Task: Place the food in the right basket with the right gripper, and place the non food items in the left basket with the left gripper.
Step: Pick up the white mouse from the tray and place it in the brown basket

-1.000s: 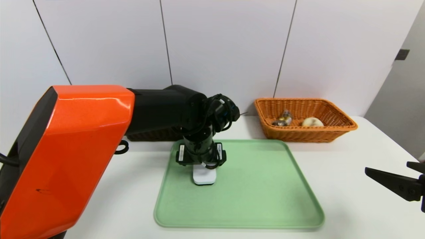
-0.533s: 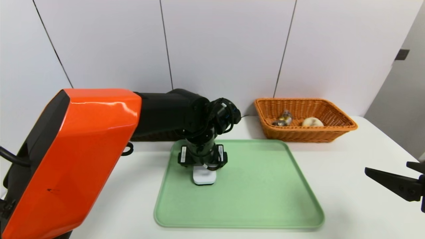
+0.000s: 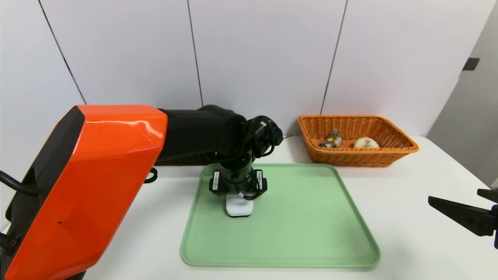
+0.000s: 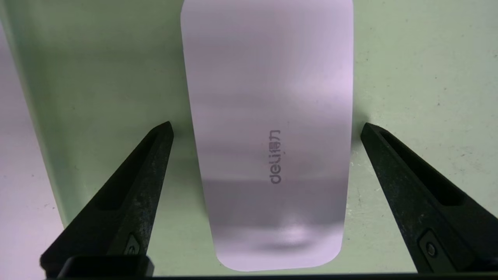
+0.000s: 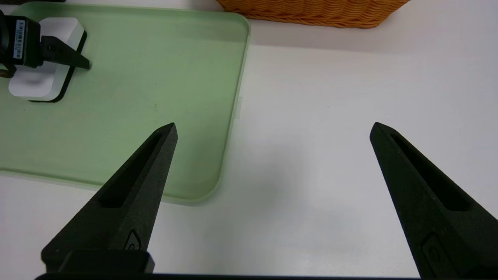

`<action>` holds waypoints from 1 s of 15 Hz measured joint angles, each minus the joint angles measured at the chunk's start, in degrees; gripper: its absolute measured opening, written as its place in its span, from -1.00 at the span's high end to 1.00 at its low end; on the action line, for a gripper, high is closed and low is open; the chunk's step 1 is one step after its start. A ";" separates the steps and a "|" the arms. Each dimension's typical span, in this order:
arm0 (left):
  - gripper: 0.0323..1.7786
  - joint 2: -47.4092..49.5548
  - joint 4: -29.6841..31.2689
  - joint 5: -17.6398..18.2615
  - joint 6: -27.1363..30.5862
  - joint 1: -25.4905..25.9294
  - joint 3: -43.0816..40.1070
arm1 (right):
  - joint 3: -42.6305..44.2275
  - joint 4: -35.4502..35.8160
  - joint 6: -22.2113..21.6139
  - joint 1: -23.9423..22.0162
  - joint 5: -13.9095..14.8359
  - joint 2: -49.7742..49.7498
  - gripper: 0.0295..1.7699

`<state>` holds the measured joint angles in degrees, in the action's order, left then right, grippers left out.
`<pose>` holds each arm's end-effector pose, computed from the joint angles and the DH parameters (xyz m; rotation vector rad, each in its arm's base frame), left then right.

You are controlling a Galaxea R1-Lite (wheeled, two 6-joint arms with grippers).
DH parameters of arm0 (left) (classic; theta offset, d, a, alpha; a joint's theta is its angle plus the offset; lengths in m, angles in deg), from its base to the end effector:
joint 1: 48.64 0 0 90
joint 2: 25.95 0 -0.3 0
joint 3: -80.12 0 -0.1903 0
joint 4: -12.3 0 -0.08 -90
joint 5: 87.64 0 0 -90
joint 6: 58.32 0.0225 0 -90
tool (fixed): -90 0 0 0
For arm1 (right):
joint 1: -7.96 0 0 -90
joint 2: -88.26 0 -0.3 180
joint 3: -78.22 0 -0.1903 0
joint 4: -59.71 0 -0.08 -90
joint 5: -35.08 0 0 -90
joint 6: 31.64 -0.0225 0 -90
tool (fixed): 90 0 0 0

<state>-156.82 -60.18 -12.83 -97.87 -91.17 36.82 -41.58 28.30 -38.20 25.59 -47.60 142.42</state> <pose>0.3179 -0.2836 0.1528 -0.0529 1.0930 -0.0485 0.1019 0.0294 0.2194 0.0166 0.4422 0.1519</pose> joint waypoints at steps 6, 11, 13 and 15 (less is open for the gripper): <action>-0.13 0.11 -0.02 -0.05 0.07 -0.35 -0.05 | -0.45 -0.33 0.28 0.01 0.09 -1.30 -0.93; -0.12 2.36 0.44 0.41 1.51 -1.78 -0.05 | -0.56 -0.50 0.34 0.01 0.11 -2.21 -0.93; -0.12 4.11 1.51 0.65 2.10 -3.39 -0.05 | -0.80 -0.52 0.33 0.01 0.11 -2.60 -0.93; -0.12 6.17 2.82 1.39 2.43 -5.40 -0.05 | -1.08 -0.60 0.28 -0.05 0.13 -2.95 -0.93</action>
<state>-150.65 -57.36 -11.44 -95.44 -96.57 36.77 -42.67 27.70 -37.92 25.54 -47.46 139.47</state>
